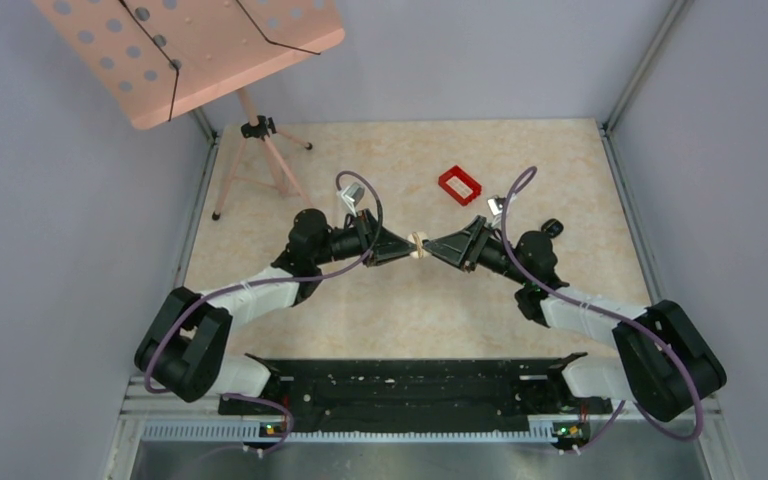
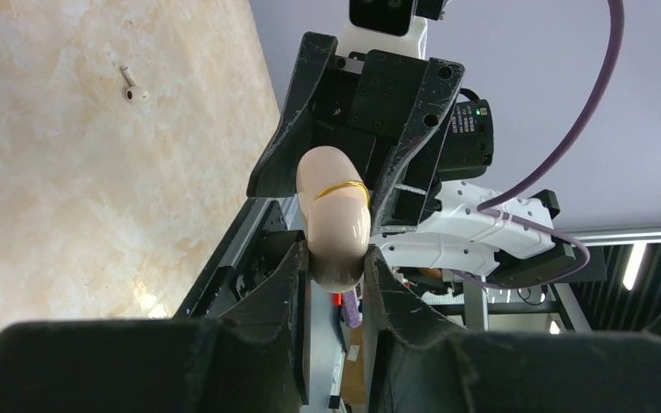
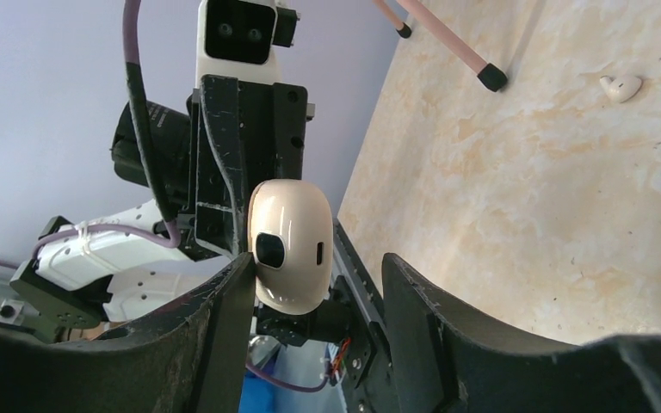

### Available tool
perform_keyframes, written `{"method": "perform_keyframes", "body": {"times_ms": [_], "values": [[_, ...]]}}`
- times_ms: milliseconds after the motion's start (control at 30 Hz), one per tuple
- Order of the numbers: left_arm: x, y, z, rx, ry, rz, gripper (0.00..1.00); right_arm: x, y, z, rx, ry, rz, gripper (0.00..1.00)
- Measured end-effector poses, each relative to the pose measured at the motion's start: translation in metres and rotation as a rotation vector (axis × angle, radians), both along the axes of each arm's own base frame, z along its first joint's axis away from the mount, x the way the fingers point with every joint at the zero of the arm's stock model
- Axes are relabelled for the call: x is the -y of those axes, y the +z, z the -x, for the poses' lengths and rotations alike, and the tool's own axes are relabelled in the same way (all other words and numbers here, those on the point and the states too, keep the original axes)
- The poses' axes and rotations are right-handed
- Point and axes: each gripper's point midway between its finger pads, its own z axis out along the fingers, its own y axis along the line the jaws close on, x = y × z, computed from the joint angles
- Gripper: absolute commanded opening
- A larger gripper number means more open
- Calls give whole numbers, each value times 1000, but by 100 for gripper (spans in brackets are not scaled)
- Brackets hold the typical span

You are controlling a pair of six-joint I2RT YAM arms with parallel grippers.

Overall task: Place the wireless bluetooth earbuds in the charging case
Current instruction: Open the charging case.

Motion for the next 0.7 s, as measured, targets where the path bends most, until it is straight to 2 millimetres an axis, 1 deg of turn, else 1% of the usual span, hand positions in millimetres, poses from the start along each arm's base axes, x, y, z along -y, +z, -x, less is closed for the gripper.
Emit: {"method": "perform_keyframes", "body": {"times_ms": [333, 467, 700], "values": [[-3, -1, 4, -11, 3, -9, 0, 0, -1, -7, 4, -12, 40, 55], [-6, -3, 10, -17, -5, -12, 0, 2, -8, -9, -13, -26, 65, 55], [-9, 4, 16, 13, -5, -14, 0, 6, -21, -11, -46, -38, 104, 58]]}}
